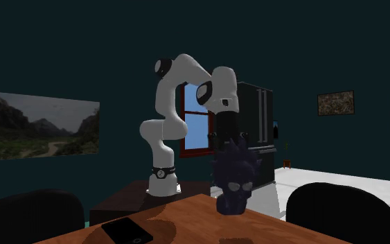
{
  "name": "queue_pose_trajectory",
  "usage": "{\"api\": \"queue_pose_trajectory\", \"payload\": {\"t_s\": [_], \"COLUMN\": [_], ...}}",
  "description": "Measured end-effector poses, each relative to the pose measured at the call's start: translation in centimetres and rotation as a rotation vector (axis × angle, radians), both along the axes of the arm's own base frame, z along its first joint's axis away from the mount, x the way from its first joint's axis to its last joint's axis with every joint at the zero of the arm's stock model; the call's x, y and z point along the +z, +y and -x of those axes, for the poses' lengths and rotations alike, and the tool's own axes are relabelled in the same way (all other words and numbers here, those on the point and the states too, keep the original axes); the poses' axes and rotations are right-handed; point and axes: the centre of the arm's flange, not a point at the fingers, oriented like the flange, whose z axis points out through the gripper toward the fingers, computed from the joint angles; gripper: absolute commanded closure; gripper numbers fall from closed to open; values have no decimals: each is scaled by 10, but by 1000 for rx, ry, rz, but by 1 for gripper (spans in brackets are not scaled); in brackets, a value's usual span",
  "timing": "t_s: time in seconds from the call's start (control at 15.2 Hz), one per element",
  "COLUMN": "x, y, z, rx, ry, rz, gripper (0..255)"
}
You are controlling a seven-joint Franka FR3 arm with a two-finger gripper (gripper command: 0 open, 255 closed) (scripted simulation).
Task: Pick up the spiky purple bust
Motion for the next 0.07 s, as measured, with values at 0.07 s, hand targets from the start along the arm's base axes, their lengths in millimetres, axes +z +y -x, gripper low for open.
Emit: {"api": "queue_pose_trajectory", "payload": {"t_s": [0.07], "x": [3], "y": [0], "z": [0], "rx": [0], "ry": [0], "rz": [0], "gripper": [255]}}
